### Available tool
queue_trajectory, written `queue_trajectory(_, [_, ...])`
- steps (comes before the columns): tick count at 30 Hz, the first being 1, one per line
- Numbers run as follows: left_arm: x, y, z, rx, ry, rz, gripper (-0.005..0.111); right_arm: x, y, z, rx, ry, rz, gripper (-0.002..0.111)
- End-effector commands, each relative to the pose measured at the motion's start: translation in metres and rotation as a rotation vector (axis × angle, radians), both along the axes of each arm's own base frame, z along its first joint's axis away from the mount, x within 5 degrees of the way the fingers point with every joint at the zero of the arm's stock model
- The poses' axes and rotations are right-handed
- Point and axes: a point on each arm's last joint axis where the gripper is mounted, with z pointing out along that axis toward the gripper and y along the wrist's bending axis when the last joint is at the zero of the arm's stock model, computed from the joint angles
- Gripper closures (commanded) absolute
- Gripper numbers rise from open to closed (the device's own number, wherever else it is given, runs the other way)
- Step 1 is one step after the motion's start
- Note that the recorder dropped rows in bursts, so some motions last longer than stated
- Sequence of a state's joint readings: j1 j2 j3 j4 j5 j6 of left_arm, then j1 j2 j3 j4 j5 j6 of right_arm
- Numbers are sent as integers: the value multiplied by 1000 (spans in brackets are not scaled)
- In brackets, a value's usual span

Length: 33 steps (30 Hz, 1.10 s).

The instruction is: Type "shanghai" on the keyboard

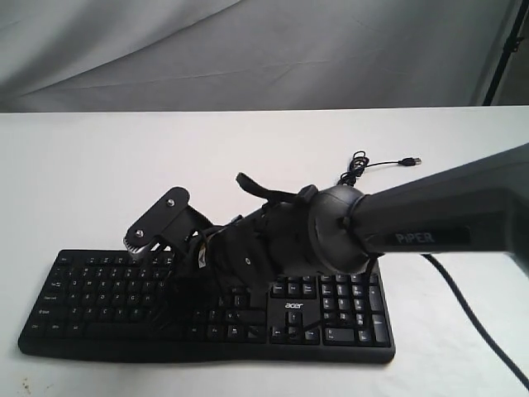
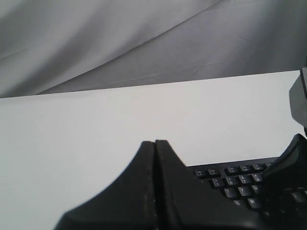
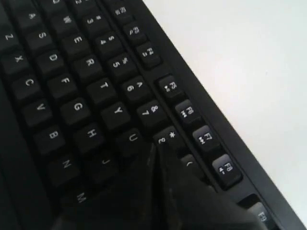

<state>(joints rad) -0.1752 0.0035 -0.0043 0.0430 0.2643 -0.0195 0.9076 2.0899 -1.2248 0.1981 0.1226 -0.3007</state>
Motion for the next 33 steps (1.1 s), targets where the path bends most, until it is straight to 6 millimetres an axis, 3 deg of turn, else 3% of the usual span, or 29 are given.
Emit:
queue_trajectory(1, [0, 0, -1, -3, -4, -3, 107, 0, -1, -10, -13, 19, -8, 108])
queue_trajectory(7, [0, 0, -1, -3, -4, -3, 107, -4, -4, 39, 30, -42, 26, 108])
queue_trajectory(9, [0, 0, -1, -3, -4, -3, 107, -12, -15, 56, 62, -87, 32, 108])
queue_trajectory(12, [0, 0, -1, -3, -4, -3, 107, -24, -31, 65, 85, -120, 30, 108])
queue_trajectory(19, [0, 0, -1, -3, -4, -3, 107, -72, -105, 67, 243, -275, -54, 108])
queue_trajectory(23, [0, 0, -1, -3, -4, -3, 107, -90, -133, 60, 251, -239, -128, 108])
queue_trajectory(33, [0, 0, -1, -3, -4, -3, 107, -95, -152, 54, 302, -187, -308, 108])
